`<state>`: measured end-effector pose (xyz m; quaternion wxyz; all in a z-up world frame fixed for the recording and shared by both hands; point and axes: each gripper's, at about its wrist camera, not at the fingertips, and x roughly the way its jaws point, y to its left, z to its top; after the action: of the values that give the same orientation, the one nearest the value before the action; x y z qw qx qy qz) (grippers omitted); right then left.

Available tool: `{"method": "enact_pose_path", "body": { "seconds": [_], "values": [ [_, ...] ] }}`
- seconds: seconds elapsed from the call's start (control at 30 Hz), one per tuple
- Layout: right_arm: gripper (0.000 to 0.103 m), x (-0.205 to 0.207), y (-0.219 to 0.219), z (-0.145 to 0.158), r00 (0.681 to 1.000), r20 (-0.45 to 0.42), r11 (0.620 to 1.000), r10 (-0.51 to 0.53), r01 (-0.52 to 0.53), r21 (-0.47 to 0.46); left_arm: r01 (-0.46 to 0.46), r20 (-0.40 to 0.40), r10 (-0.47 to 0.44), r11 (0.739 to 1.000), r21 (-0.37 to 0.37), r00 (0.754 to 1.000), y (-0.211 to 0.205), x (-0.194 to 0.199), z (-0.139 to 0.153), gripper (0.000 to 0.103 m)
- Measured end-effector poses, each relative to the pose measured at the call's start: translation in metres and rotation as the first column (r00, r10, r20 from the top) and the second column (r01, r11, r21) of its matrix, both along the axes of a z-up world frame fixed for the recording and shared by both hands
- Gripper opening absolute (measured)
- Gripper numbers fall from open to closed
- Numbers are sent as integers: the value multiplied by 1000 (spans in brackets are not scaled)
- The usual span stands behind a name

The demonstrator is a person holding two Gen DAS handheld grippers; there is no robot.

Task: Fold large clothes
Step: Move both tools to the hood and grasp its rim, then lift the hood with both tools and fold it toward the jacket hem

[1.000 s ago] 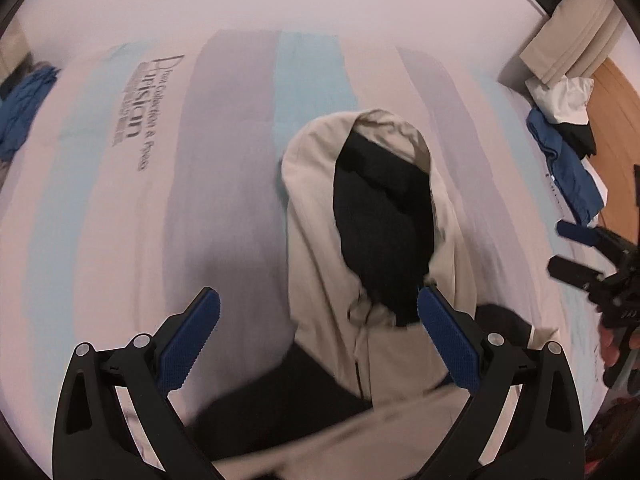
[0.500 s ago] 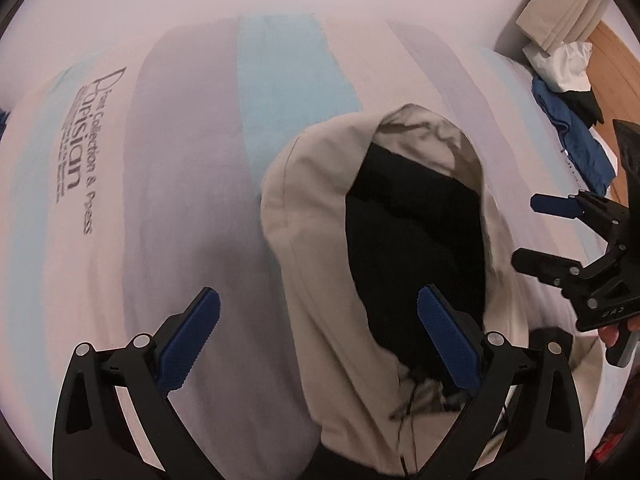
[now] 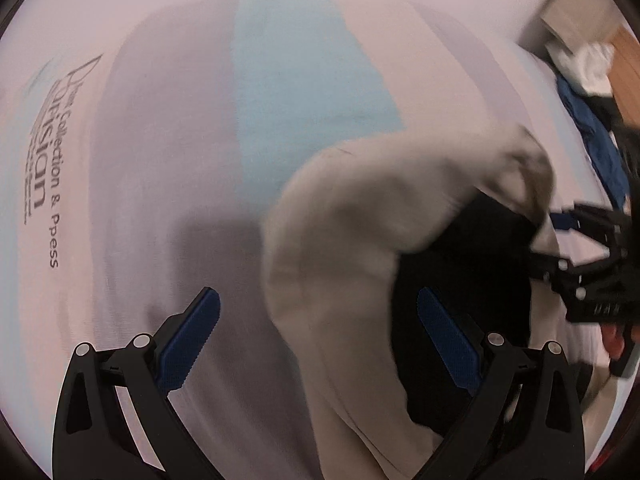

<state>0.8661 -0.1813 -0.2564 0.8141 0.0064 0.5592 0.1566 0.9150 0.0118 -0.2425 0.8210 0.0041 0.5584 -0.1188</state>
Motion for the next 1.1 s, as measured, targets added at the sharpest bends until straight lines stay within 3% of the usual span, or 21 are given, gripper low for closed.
{"method": "enact_pose_path", "body": {
  "seconds": [0.17,0.27,0.33,0.47,0.73,1.1],
  "values": [
    [48,5,3,-4,1000,-18,1000,12,-12,11,-98,-23,98,994,-40,995,16,8,-9,93],
    [32,6,6,-3,999,-34,1000,25,-25,3,-73,-15,74,996,45,997,4,9,-12,69],
    [27,6,7,-2,999,-41,1000,30,-30,7,-72,-19,73,997,38,997,-1,9,-11,54],
    [18,2,7,4,999,-39,999,30,-31,-17,-90,-19,90,996,28,996,-2,11,-7,40],
    [14,-12,5,26,1000,2,999,15,-15,-33,-69,43,68,997,20,997,1,-8,20,14],
    [13,-71,6,95,988,154,997,11,0,-72,-28,212,19,999,42,977,-7,-71,92,10]
  ]
}}
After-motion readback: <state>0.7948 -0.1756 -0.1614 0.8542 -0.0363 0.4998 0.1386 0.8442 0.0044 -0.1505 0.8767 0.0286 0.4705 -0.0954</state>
